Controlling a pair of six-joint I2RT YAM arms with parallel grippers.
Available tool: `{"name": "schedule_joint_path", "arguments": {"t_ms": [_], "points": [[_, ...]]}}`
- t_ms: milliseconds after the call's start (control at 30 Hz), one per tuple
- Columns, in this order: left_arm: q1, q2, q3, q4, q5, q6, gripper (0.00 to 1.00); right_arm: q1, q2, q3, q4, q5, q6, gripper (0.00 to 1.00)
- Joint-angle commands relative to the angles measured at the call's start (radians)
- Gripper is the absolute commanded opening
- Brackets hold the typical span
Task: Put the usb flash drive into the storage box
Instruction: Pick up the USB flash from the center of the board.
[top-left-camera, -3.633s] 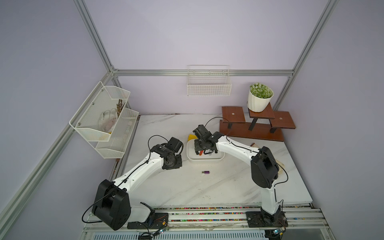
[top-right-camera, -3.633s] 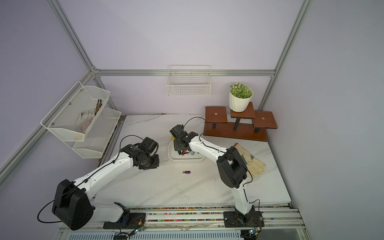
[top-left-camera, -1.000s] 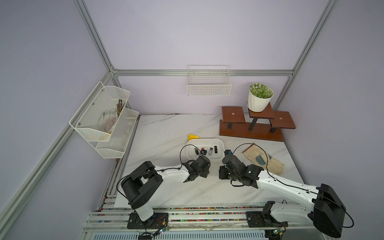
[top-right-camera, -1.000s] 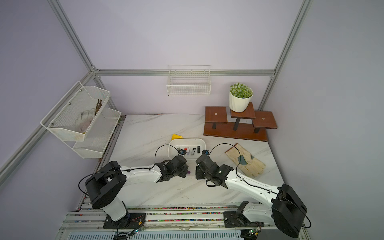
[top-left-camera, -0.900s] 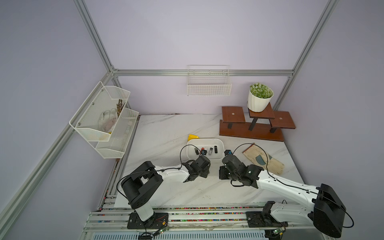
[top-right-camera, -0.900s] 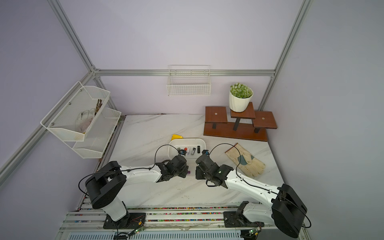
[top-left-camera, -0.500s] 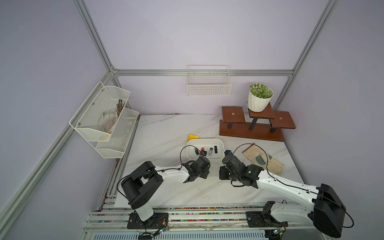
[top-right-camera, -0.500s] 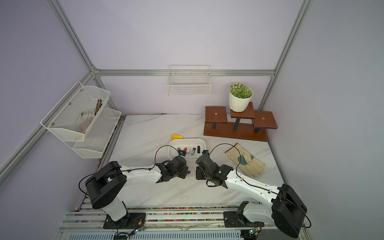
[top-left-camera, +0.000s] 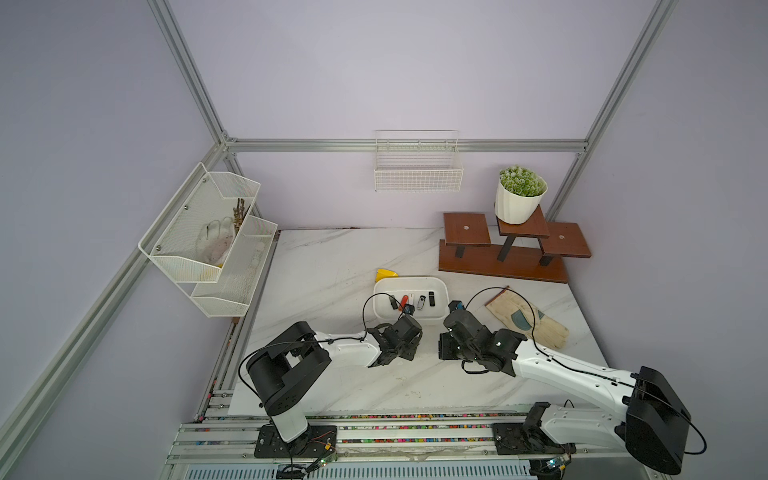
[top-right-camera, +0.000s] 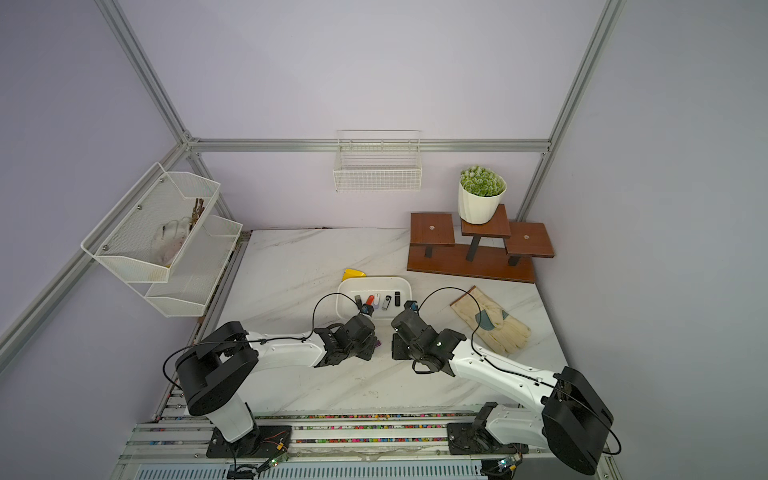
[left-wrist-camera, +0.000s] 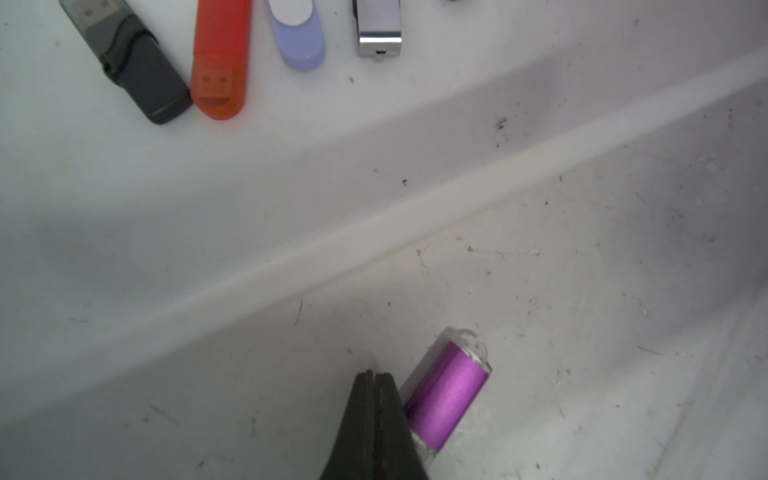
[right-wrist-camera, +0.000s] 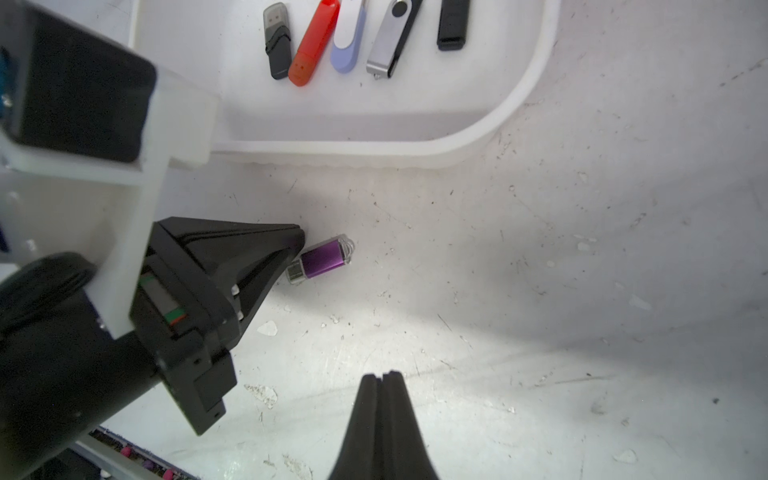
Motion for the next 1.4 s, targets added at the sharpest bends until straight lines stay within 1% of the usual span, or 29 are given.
{"name": "schedule_joint_path", "arguments": {"t_ms": [0, 267, 367, 467, 533, 633, 667, 700, 733, 833, 1100, 1367], "points": [[-0.017, -0.041, -0.024, -0.046, 0.000, -0.026, 0.00, 0.003, 0.004, -0.002, 0.001, 0.012, 0.010, 0.00], [-0.046, -0.052, -0.014, -0.077, -0.019, -0.059, 0.00, 0.003, 0.005, 0.006, -0.004, 0.017, 0.001, 0.00], [-0.046, -0.050, 0.022, -0.140, -0.067, -0.050, 0.00, 0.003, 0.000, 0.009, -0.014, 0.026, -0.001, 0.00], [-0.046, -0.053, 0.102, -0.269, -0.136, -0.055, 0.00, 0.002, 0.000, 0.010, -0.016, 0.029, -0.002, 0.00], [-0.046, -0.054, 0.156, -0.347, -0.170, -0.065, 0.16, 0.002, 0.001, 0.009, -0.015, 0.030, -0.002, 0.00], [-0.046, -0.073, 0.183, -0.369, -0.157, -0.060, 0.47, 0.002, 0.003, 0.010, -0.014, 0.034, 0.001, 0.00], [-0.046, -0.077, 0.189, -0.365, -0.150, -0.055, 0.54, 0.002, 0.004, 0.010, -0.014, 0.038, 0.004, 0.00], [-0.046, -0.078, 0.196, -0.366, -0.149, -0.055, 0.58, 0.002, 0.006, 0.010, -0.015, 0.041, 0.005, 0.00], [-0.046, -0.074, 0.201, -0.367, -0.143, -0.052, 0.60, 0.002, 0.007, 0.013, -0.020, 0.048, 0.004, 0.00], [-0.046, -0.057, 0.217, -0.374, -0.125, -0.058, 0.61, -0.005, 0.005, 0.016, -0.050, 0.090, 0.013, 0.00], [-0.046, 0.001, 0.246, -0.364, -0.060, -0.094, 0.60, -0.050, -0.047, 0.001, -0.064, 0.109, -0.006, 0.00], [-0.047, 0.050, 0.249, -0.360, -0.018, -0.110, 0.53, -0.066, -0.052, -0.010, -0.066, 0.103, -0.013, 0.00]]}}
